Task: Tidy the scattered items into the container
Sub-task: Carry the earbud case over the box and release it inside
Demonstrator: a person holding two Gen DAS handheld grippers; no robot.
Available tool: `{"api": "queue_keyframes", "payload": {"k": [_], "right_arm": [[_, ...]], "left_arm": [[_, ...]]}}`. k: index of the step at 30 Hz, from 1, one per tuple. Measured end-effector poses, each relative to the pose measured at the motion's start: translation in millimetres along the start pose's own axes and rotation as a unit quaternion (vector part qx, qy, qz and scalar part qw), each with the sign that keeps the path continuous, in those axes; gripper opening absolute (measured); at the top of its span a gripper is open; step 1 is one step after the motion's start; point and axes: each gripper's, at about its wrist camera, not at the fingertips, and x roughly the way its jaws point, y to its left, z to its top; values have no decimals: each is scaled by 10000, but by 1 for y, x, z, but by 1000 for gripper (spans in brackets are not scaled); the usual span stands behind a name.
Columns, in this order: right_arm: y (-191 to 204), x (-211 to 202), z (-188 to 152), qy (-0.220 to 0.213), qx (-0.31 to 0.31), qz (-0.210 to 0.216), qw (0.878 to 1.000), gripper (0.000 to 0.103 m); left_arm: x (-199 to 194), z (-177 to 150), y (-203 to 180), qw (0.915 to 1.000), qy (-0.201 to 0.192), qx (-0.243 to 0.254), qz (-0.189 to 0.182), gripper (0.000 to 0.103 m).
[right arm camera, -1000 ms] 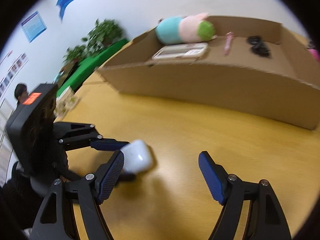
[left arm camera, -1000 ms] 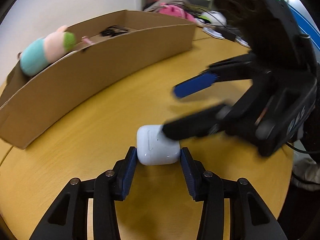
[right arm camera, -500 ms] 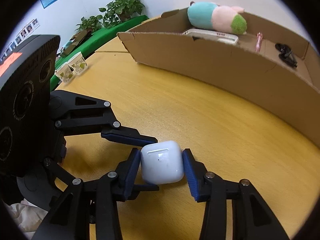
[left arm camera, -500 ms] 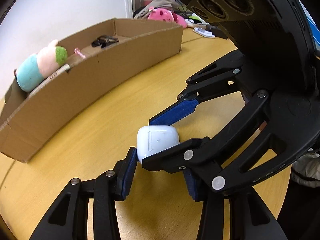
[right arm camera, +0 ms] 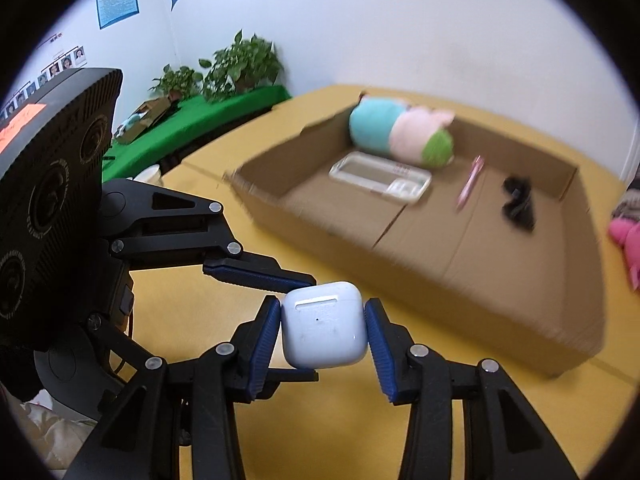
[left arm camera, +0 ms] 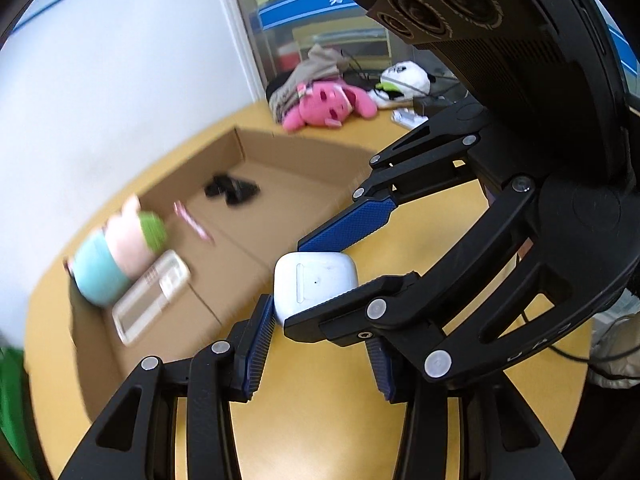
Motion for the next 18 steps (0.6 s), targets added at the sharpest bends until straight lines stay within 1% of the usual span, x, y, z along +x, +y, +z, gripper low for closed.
{"api": "queue_keyframes", "payload": {"k": [2,5,9,12,14,16,18], "right_arm": [[-12,-6,14,-106,11,-54,9999,42],[-34,-11,37,-212,72,-75,9997,42],[-63,-5,68,-266,168,-88,9995,42],[-81,13,84,-126,210,-47,9997,42],[-92,32,91,26,262,20,9997,42],[-102,54,95,188,360,94,9991,42],[-114,79,96,367,539,206,9977,42]], "left_arm": [[3,24,14,9998,-82,164,45,47],[9,50,31,9994,-127,322,18,47],[30,80,66,9990,-17,450,-55,47],[52,85,89,9989,178,414,-163,47],[75,84,111,9982,407,261,-368,47],[95,79,126,9967,605,187,-513,47],[115,70,132,9947,806,138,-619,47]]}}
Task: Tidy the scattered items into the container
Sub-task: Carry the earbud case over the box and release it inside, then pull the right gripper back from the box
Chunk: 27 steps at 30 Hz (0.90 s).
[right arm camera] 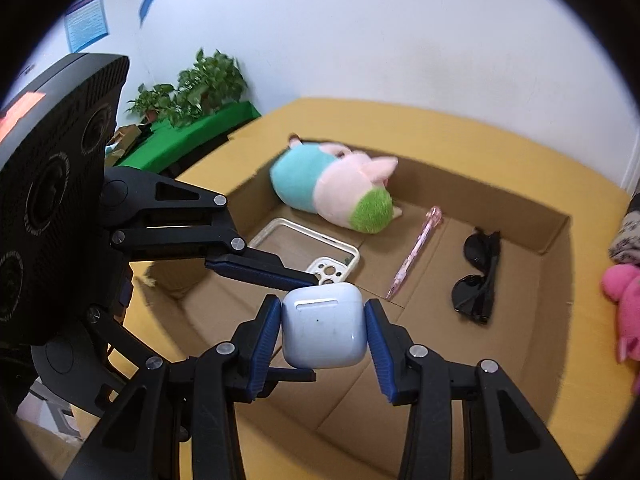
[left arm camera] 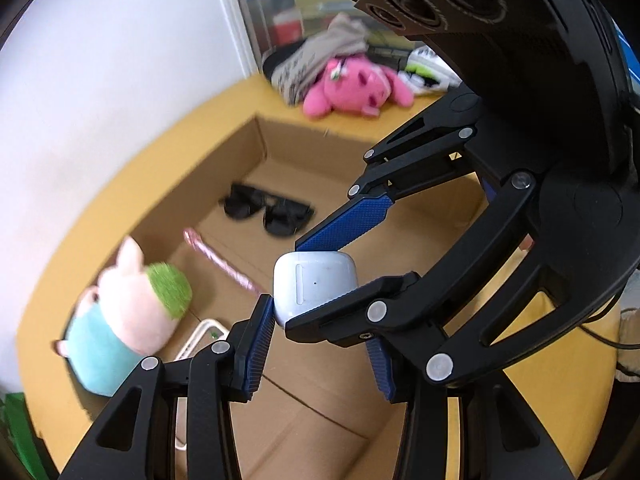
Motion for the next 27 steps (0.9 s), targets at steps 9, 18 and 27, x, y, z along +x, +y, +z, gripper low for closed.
{"api": "queue_keyframes", "payload": {"k": [9,18,27], "right_arm": [[-37,87,-9,1119,835,365,9895,42],[-47,110,-20,1755,1211,470,9759,40],[-21,22,-38,319,1105,-367,9927,66]], "left_arm": [[78,-23,18,9938,1003,77,-472,47],[102,-33,14,9886,1290,193,-751,48],[32,-36,7,9985,435,-276,-163,87]]}}
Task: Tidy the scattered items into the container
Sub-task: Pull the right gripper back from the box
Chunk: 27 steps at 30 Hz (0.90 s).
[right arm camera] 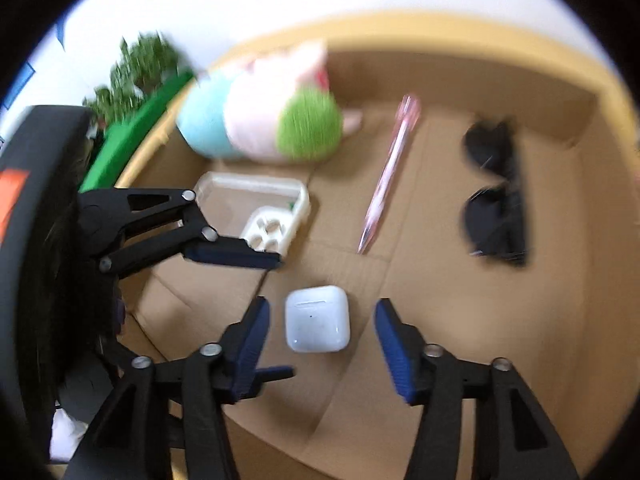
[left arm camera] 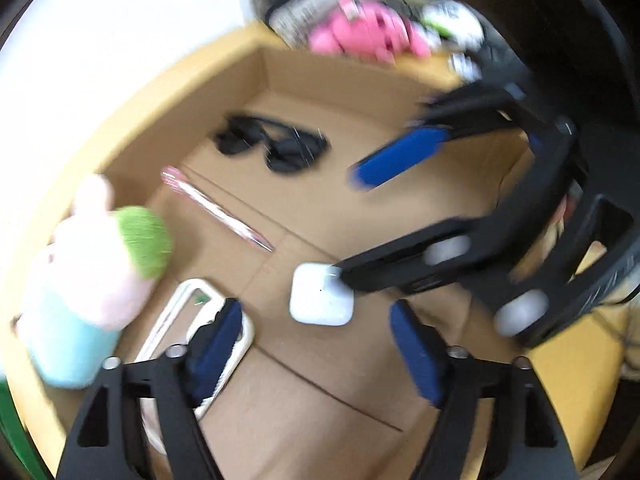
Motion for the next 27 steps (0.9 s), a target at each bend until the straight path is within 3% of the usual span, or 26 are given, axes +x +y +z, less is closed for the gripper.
{"api": "queue_keyframes", "payload": {"k": [2,4,6,10,11,14,16,18,23,27], "right_arm": [[4,-33,-20,-611,30,-239,9978,80],[9,-53,-44,-1090,-15,-610,9922,80],[9,-60,-62,-1353,-40,-1123,9844,80],[2,-45,-90,-1498,125,-1595,9757,80],[-1,-44,-94,-1572,208,-1615,9740,80],[-2,-39,-105,-1892,217,-1915,9628,81],[1,-32,-110,-2128,189,-1948,9573,82],[3,-29,-112,-2322,47,-1987,9521,84],[4,-32,-115,-2298,41,-1970,9531,85],[4,-32,-114,-2310,63,-1983,9525,86]], "left_arm": [[-33,-12,-2,9986,-390,-300,213,95],[-59,-25,-5,9928,-771,-669,626,103],[-75,-41,-8,9824,-1058,-1103,1072,103],[-75,-83,-15,9555,-1510,-2195,1271,103],[-65,-95,-18,9450,-1598,-2503,1371,103],[-51,-114,-18,9237,-1631,-2934,1847,103],[-41,-124,-22,9125,-1681,-3051,2146,103],[-40,-131,-24,9043,-1886,-3147,2183,103],[-36,-136,-30,8902,-2281,-3095,2445,103],[-40,-137,-31,8885,-2337,-3086,2465,103]]}}
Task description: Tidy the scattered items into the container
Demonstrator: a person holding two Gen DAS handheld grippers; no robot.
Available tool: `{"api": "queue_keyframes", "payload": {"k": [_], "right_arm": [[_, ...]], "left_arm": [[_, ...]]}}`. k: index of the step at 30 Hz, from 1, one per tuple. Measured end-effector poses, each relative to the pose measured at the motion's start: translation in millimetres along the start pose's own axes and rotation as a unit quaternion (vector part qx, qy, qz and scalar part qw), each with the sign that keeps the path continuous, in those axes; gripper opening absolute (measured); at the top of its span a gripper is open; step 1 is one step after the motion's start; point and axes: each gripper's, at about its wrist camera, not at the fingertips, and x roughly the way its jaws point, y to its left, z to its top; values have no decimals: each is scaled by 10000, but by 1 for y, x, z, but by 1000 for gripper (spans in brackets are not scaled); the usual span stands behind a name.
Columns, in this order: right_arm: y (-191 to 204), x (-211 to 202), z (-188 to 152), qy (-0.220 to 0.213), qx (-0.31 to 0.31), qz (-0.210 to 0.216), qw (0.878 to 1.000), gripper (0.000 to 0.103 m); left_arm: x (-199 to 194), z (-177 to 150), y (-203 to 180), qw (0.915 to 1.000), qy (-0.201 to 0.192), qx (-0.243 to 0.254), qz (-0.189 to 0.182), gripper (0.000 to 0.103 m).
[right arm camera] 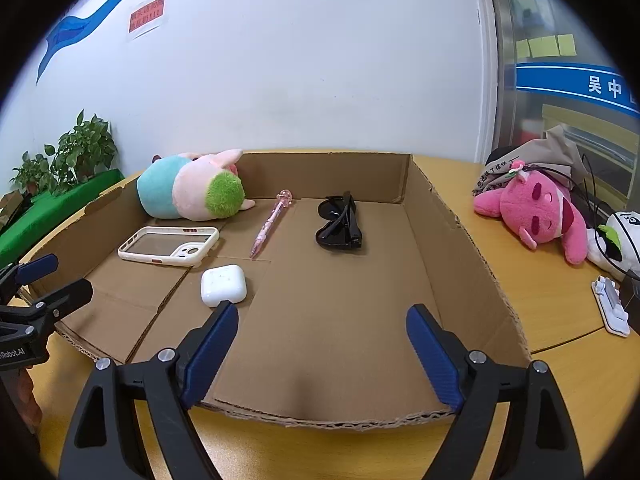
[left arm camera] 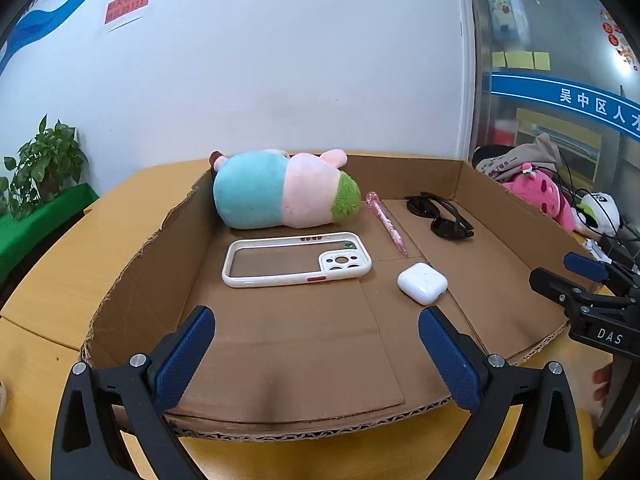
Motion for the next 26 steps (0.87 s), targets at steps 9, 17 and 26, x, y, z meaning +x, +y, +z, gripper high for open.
{"api": "queue_keyframes", "payload": {"k": [9,17,26], "right_arm": [[0,0,0,1,-3,6,10000,86],[0,0,0,3,-3,6,10000,86],[0,0,0,4,-4,6,10000,86]], "left_arm": [[-3,1,3,9999,31,-97,-18,103],[-4,0,3,9999,37,-108,-16,103],[-4,1,3,9999,39,-108,-17,103]]}}
